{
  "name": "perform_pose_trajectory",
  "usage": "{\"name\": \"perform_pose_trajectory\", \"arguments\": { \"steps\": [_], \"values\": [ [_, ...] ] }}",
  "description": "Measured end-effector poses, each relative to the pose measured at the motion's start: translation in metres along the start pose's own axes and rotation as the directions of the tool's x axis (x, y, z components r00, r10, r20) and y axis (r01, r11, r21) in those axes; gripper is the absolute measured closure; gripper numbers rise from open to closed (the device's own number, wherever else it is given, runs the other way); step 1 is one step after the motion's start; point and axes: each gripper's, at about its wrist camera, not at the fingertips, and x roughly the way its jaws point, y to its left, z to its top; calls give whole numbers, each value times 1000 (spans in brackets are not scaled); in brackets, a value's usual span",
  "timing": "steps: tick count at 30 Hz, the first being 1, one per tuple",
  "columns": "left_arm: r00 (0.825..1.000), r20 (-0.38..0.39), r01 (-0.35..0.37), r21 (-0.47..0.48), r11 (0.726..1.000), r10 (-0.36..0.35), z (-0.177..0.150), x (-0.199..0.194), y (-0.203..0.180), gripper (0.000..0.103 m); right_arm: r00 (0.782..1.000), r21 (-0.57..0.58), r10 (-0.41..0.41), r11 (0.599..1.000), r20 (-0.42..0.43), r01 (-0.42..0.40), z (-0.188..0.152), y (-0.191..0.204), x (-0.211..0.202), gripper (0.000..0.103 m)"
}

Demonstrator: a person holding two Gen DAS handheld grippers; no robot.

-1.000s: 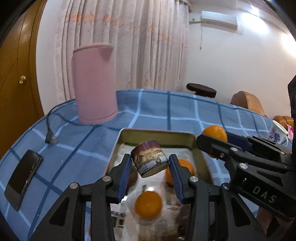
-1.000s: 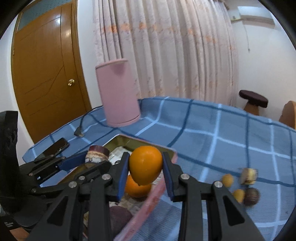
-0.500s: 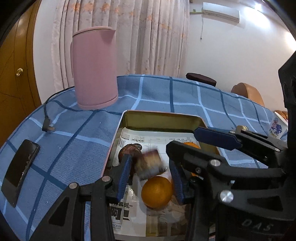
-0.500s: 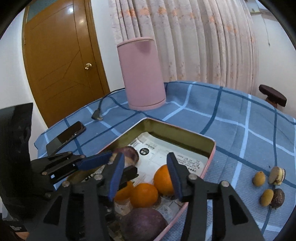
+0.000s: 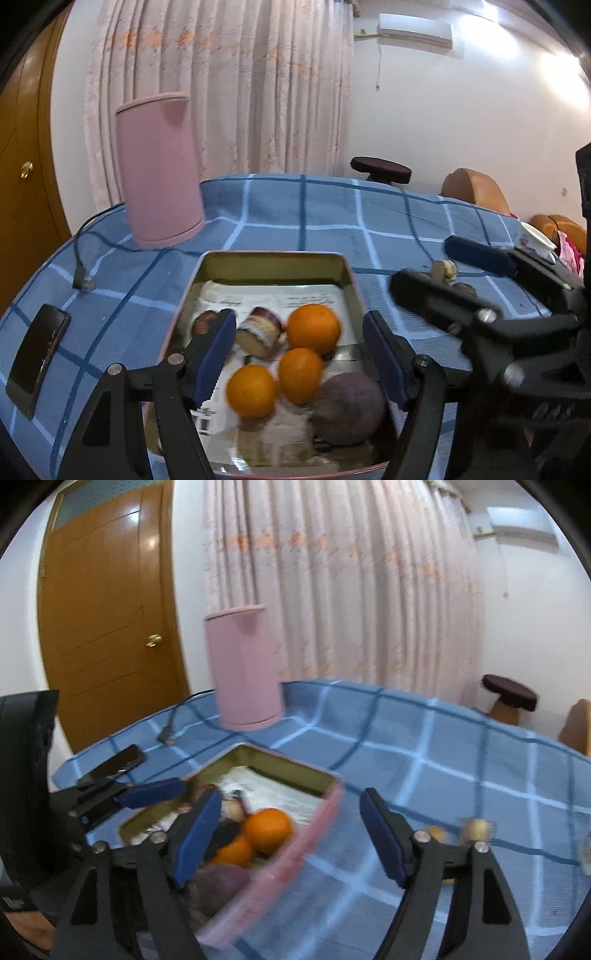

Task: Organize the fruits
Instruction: 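Grasp a brown round fruit with the right tool while the left tool moves toward a small yellow fruit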

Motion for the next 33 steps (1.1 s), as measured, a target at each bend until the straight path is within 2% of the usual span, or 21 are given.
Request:
{"name": "perform_pose_trajectory", "arguments": {
  "steps": [4,6,9,13,16,19,21,25,28,33],
  "values": [
    [999,-9,36,28,999,-36,2,4,-23,30,994,32,-109,994,-7,109,-9,-37,-12,21],
    [998,-10,57,31,998,-56,4,6,-33,30,981,45,-192,980,-23,193,-16,-59,-16,21],
    [998,-10,67,48,997,-67,6,10,-45,30,962,73,-268,960,-51,271,-24,-86,-21,21],
    [996,-31,89,56,994,-87,9,23,-61,30,945,133,-313,937,-96,324,-32,-114,-22,21],
    [994,-48,97,65,993,-94,9,34,-72,30,939,142,-315,932,-137,334,-37,-122,-14,21],
    [993,-67,98,78,992,-93,9,43,-79,30,948,156,-264,944,-179,292,-42,-121,-2,24],
    [993,-73,96,78,992,-90,9,47,-81,30,942,135,-258,947,-216,290,-41,-118,7,34],
    [992,-81,103,71,992,-97,13,49,-83,30,931,131,-264,944,-251,303,-42,-122,15,35],
    [992,-77,110,83,990,-104,15,48,-86,30,920,142,-238,946,-312,293,-45,-128,27,41],
    [988,-101,127,78,989,-119,15,56,-91,30,930,208,-171,946,-324,247,-49,-140,30,57]
  ]
}}
